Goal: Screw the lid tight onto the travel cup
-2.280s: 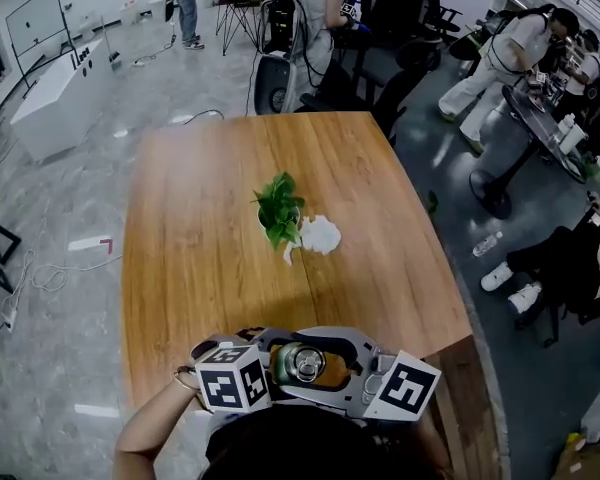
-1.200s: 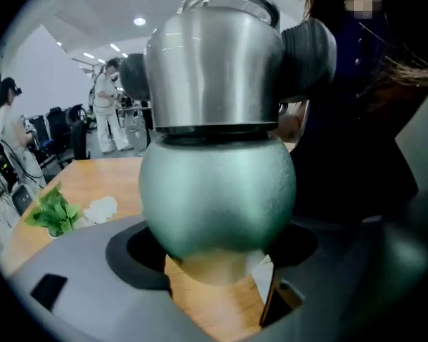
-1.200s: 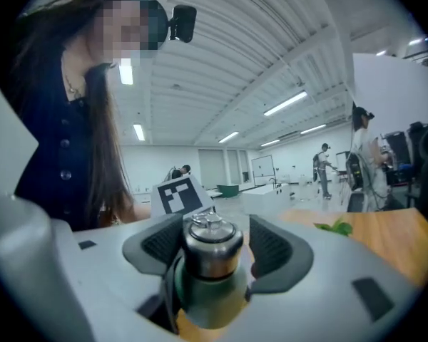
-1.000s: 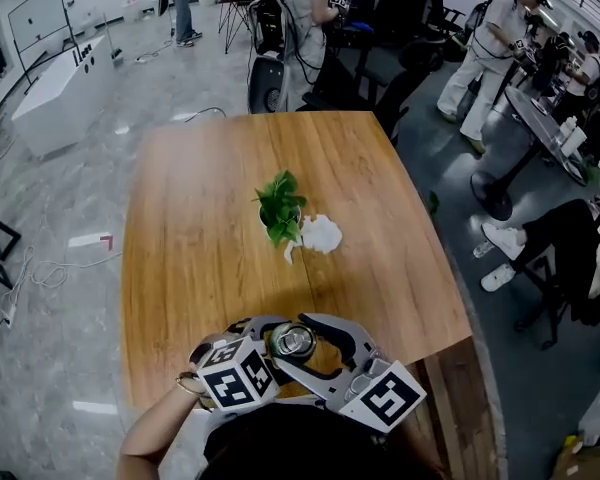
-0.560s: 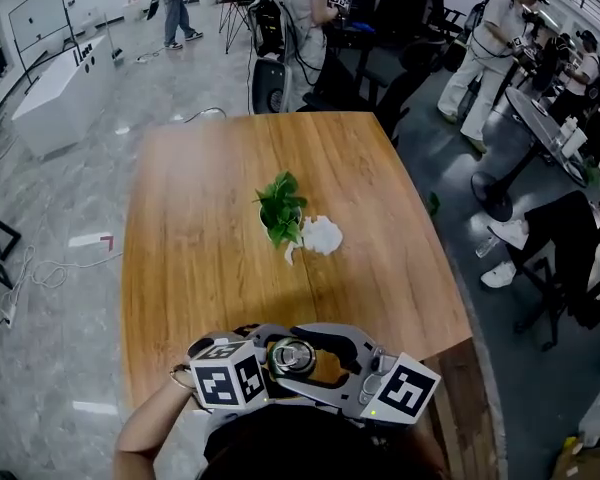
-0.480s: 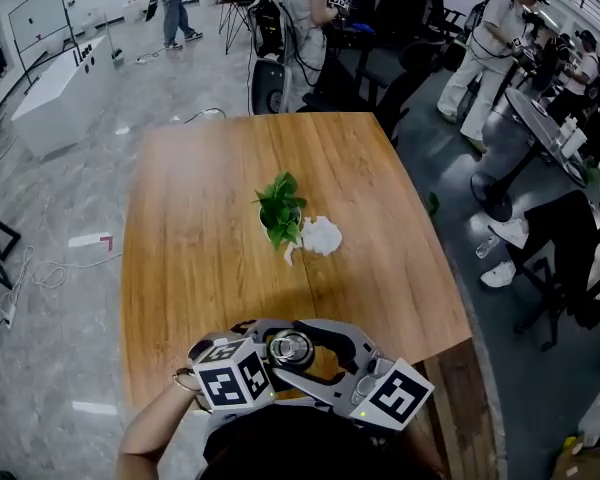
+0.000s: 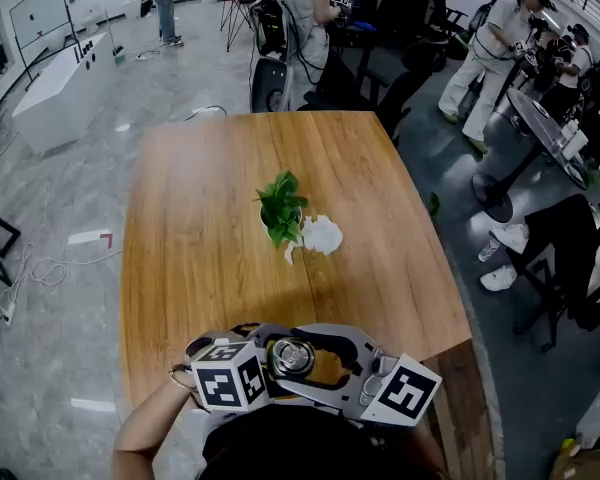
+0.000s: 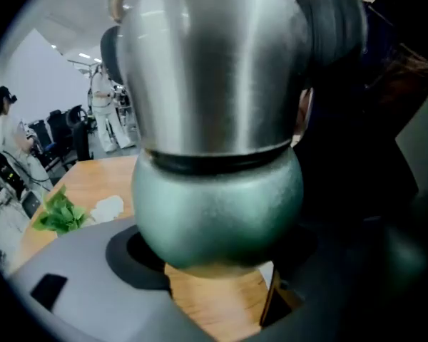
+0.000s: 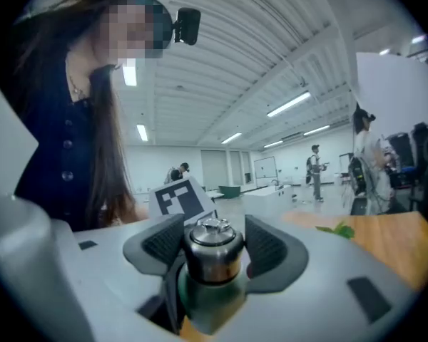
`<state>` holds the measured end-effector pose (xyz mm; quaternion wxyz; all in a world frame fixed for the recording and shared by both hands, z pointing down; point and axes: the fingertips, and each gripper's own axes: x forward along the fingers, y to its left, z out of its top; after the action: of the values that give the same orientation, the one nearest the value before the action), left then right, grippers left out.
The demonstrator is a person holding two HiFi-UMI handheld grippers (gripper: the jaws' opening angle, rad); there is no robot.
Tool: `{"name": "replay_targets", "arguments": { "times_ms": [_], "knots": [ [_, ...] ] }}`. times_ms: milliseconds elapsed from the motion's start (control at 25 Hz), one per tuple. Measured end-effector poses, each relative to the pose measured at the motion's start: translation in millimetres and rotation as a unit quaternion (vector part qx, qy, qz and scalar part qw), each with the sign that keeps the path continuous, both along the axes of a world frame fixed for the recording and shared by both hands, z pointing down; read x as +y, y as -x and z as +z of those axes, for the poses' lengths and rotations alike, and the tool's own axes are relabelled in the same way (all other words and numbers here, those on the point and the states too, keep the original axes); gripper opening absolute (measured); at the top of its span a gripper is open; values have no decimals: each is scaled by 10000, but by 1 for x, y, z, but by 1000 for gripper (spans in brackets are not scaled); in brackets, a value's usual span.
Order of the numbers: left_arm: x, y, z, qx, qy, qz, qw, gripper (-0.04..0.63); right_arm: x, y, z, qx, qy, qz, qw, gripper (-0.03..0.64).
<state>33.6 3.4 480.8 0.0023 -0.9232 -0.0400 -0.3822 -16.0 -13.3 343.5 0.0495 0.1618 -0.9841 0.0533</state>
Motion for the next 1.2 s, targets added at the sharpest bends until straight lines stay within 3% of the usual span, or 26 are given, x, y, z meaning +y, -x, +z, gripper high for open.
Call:
{"name": "replay_targets", "arguments": {
  "times_ms": [80, 160, 240, 320, 440, 520, 600, 680, 800, 880, 1000, 1080, 1120, 1200],
  "knots": [
    [-19, 0, 6, -19, -149, -654, 9977, 391, -13, -1, 6, 149, -183, 600, 9979, 276],
    [-40, 4, 10, -115, -381, -1356, 9900, 391, -27, -4, 11, 179, -216, 1244, 9918, 276],
    [-50, 8, 13, -242, -628, -1694, 9832, 391, -32, -5, 13, 85, -150, 1543, 9879, 276],
    [-44, 9, 12, -194, -608, -1412, 9879, 391, -27, -4, 12, -20, 47, 1307, 9914, 276],
    [-12, 5, 5, 35, -192, -315, 9993, 391, -9, 1, 11, -49, 328, 395, 9987, 278],
    [-4, 3, 4, 38, -76, -116, 9999, 391, -5, 4, 10, 21, 178, 179, 9997, 278],
    [-15, 2, 6, 21, -152, -538, 9984, 391, -13, 3, 10, 200, -162, 577, 9980, 276],
    [-35, 2, 7, -4, -373, -1238, 9916, 391, -27, -2, 12, 285, -341, 1272, 9909, 276],
    [-54, 5, 3, -83, -778, -1940, 9779, 391, -38, -9, 8, -53, -101, 1893, 9818, 276],
    [-48, 4, -1, 0, -762, -1739, 9818, 391, -33, -9, 2, -357, 193, 1608, 9862, 276],
    [-21, -1, -9, 284, -364, -780, 9959, 391, -15, -7, -7, -508, 400, 702, 9954, 278],
    [-7, -1, -10, 281, -190, -305, 9990, 391, -6, -4, -8, -377, 309, 257, 9985, 278],
    [-5, -1, -9, 224, -157, -237, 9993, 391, -4, -3, -8, -290, 207, 197, 9992, 278],
    [-13, -1, -4, 99, -217, -524, 9983, 391, -12, -3, -3, -185, 13, 508, 9985, 278]
  ]
}}
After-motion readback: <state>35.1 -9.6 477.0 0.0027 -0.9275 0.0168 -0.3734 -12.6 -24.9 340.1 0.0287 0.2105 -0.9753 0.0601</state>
